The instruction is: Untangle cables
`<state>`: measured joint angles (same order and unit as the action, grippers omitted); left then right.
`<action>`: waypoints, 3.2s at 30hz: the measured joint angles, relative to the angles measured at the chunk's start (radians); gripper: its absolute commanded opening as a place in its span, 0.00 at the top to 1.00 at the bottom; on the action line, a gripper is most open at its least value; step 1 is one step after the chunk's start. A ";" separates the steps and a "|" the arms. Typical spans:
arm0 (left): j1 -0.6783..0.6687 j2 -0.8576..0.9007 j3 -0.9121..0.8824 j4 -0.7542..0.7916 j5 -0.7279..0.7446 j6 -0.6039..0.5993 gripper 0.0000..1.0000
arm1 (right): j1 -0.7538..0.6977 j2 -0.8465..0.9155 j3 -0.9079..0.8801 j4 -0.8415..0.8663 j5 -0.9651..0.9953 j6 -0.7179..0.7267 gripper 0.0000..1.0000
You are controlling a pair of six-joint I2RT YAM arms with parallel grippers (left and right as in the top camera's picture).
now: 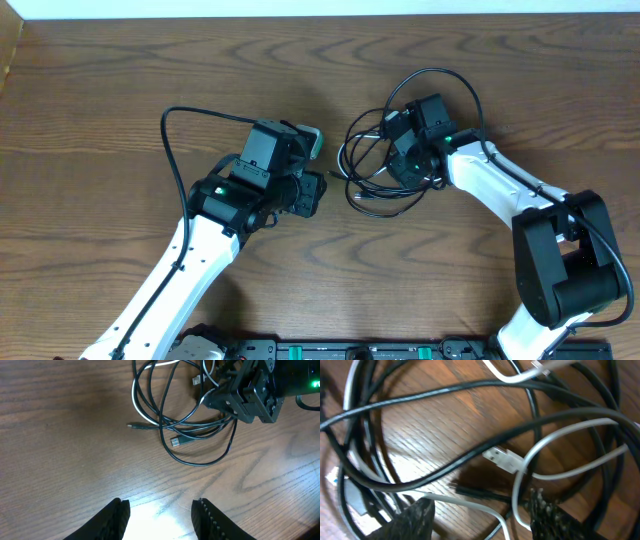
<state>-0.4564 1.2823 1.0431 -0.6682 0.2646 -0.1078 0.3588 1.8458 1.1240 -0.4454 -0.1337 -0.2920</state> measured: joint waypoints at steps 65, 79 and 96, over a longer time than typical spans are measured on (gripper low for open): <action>0.000 0.000 0.000 -0.004 0.000 0.000 0.54 | 0.032 -0.221 0.013 -0.231 -0.053 0.118 0.99; 0.000 0.000 0.000 0.001 0.000 0.000 0.53 | 0.032 -0.516 0.524 -0.329 -0.066 0.195 0.99; 0.000 0.000 0.000 0.021 0.000 0.000 0.53 | 0.032 -0.350 0.728 -0.709 -0.056 0.186 0.18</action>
<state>-0.4564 1.2823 1.0431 -0.6468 0.2646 -0.1078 0.3912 1.4956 1.8519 -1.1545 -0.1898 -0.1059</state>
